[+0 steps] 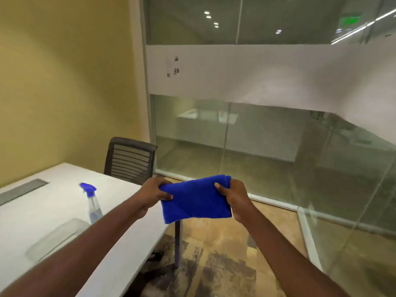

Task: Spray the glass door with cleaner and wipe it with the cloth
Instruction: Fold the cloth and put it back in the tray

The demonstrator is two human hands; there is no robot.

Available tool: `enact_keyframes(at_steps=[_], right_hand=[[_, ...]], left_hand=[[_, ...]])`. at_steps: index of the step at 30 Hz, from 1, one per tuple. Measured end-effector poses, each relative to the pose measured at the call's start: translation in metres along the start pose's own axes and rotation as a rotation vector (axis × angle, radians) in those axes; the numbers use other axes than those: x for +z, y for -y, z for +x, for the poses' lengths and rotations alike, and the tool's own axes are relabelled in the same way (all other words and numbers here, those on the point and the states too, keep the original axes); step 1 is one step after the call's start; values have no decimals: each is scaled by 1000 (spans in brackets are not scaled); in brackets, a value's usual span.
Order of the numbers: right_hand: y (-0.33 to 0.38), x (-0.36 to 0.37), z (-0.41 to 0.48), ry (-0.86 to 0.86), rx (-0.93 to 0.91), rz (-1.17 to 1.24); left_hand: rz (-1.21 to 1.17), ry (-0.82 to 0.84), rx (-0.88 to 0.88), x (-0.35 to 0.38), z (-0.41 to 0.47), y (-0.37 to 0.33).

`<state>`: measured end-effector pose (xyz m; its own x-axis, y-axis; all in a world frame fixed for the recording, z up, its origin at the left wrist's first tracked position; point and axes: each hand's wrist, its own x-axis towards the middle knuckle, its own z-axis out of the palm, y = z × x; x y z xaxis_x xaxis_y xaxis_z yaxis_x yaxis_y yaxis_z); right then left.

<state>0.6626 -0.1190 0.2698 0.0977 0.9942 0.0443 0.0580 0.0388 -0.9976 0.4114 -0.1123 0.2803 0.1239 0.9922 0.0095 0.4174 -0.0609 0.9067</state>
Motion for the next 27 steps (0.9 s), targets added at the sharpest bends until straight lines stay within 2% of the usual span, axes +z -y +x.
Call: enact_keyframes(at_steps=[3, 8, 11, 14, 19, 22, 25, 27], right_hand=[[-13, 37, 28, 91, -29, -84], [-36, 110, 58, 180, -152, -412], [-38, 157, 62, 342, -153, -364], [-39, 202, 60, 543, -143, -321], [-37, 278, 62, 787, -223, -324], [-24, 321, 68, 924, -243, -342], [-3, 363, 71, 1135, -341, -438], [9, 390, 74, 1258, -404, -545]], left_hand=[[151, -126, -9, -17, -6, 22], [262, -243, -202, -55, -23, 64], [269, -320, -308, -83, -39, 86], [321, -310, -408, -116, -57, 111], [226, -163, -518, -167, -88, 138], [113, -36, -473, -194, -98, 160], [-150, -97, -356, -205, -95, 183], [-229, -159, -274, -208, -86, 185]])
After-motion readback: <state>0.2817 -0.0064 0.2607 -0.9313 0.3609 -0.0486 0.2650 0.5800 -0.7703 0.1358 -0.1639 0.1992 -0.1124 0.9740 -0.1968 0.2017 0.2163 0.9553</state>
